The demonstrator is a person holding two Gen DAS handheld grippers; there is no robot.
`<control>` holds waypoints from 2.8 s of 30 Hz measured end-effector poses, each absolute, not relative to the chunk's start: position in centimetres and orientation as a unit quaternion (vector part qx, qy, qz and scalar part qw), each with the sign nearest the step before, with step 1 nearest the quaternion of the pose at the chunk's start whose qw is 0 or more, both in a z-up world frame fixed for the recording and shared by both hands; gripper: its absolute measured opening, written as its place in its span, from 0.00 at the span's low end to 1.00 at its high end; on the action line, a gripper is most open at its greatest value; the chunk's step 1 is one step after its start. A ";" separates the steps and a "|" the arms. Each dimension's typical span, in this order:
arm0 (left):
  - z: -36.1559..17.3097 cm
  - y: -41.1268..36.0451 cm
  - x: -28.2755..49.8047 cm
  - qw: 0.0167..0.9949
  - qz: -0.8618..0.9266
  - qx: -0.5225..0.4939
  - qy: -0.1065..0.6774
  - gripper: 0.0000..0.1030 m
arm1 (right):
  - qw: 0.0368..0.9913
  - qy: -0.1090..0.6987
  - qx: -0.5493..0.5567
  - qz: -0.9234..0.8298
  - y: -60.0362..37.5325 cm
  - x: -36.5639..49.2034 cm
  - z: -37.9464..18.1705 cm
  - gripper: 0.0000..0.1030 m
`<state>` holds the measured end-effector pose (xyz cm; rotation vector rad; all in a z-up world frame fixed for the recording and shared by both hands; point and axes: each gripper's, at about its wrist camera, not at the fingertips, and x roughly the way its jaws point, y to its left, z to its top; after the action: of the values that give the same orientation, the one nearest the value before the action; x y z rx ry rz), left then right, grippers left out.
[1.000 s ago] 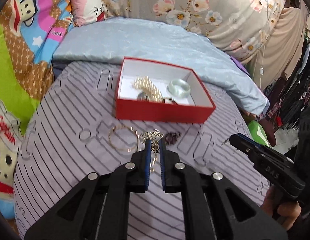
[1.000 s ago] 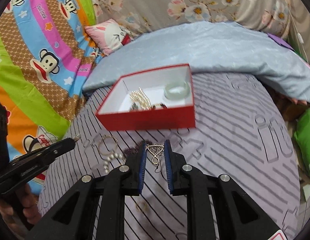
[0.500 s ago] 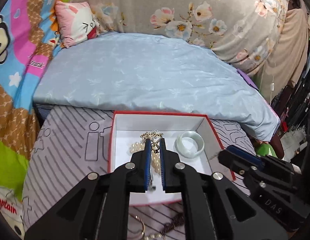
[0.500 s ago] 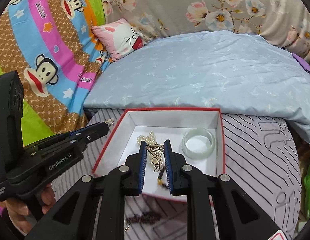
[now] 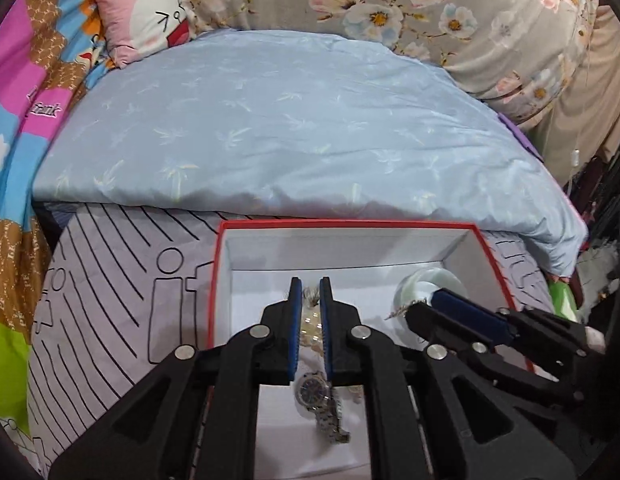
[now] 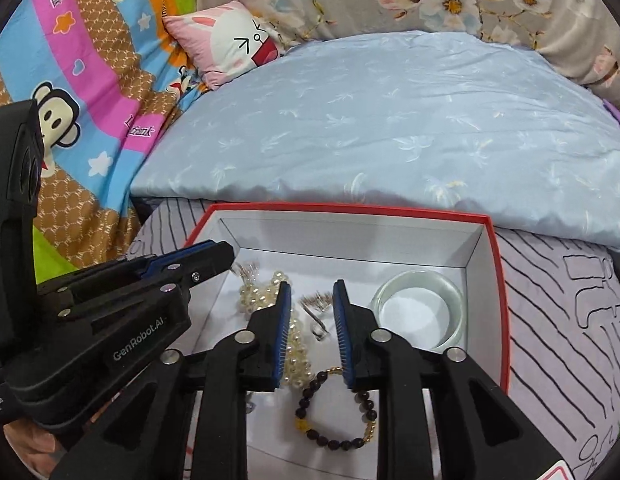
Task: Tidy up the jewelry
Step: 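Lower the necklace into the red box and open the right tool, then withdraw both tools from the box back over the remaining jewelry, then grasp the gold bangle with the left tool while the right tool grasps the garnet bracelet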
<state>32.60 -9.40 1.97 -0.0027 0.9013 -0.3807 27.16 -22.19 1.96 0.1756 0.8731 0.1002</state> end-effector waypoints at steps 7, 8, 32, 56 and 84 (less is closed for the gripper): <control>2.8 -7.9 30.8 0.902 -0.126 0.012 0.412 0.44 | 0.917 0.390 0.078 0.019 -23.0 23.4 4.1 0.38; 3.1 -7.7 30.1 0.905 -0.120 0.021 0.407 0.44 | 0.920 0.385 0.073 0.014 -22.9 22.7 4.4 0.41; 3.3 -3.8 15.6 0.904 -0.100 0.035 0.415 0.54 | 0.914 0.396 0.089 -0.013 -20.8 6.5 3.8 0.45; -1.9 2.0 12.8 0.873 -0.068 -0.032 0.483 0.56 | 0.878 0.461 0.130 0.016 -19.7 8.5 -2.1 0.45; -2.7 2.9 14.3 0.863 -0.071 -0.057 0.497 0.58 | 0.872 0.468 0.143 0.012 -17.7 14.7 -4.5 0.13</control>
<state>14.30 2.89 -2.71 -0.1185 1.0409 -0.1484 14.67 -17.65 -4.49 0.2990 0.9777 0.0251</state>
